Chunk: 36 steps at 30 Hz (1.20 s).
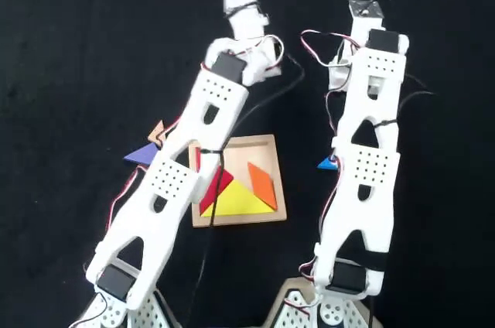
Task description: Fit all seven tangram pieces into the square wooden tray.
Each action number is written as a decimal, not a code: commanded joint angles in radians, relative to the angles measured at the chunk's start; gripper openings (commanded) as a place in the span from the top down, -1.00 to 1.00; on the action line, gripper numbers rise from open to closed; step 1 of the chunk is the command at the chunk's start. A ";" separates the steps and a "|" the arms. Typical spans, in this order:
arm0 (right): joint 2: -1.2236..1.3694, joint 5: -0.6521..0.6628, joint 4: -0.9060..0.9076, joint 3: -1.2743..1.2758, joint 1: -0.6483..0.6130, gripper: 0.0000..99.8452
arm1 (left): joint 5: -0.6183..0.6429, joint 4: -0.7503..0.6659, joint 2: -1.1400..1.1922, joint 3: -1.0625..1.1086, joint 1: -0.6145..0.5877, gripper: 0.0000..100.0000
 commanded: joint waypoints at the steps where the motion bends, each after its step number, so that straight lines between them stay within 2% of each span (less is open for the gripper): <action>1: 0.005 0.000 -0.012 -0.056 -0.003 0.98 | 0.005 -0.201 0.029 -0.042 -0.031 0.95; 5: 0.010 0.002 -0.009 -0.056 -0.018 0.98 | -0.014 -0.235 0.097 -0.027 -0.059 0.95; 12: 0.010 0.002 -0.008 -0.056 -0.017 0.98 | 0.026 -0.244 0.196 -0.012 -0.058 0.95; 19: 0.012 0.002 -0.005 -0.056 -0.020 0.98 | 0.015 -0.261 0.210 0.002 -0.059 0.94; 22: 0.012 0.002 -0.005 -0.056 -0.017 0.98 | 0.025 -0.189 0.201 0.028 -0.059 0.94; 27: 0.012 0.002 -0.005 -0.056 -0.018 0.98 | 0.121 0.101 0.201 -0.045 -0.064 0.94; 29: 0.010 0.002 -0.005 -0.056 -0.018 0.98 | 0.132 0.176 0.199 -0.050 -0.070 0.94; 33: 0.010 0.002 -0.005 -0.056 -0.018 0.98 | 0.129 0.264 0.176 -0.050 -0.081 0.94; 36: 0.010 0.002 -0.009 -0.056 -0.018 0.98 | 0.126 0.279 0.115 -0.050 -0.025 0.94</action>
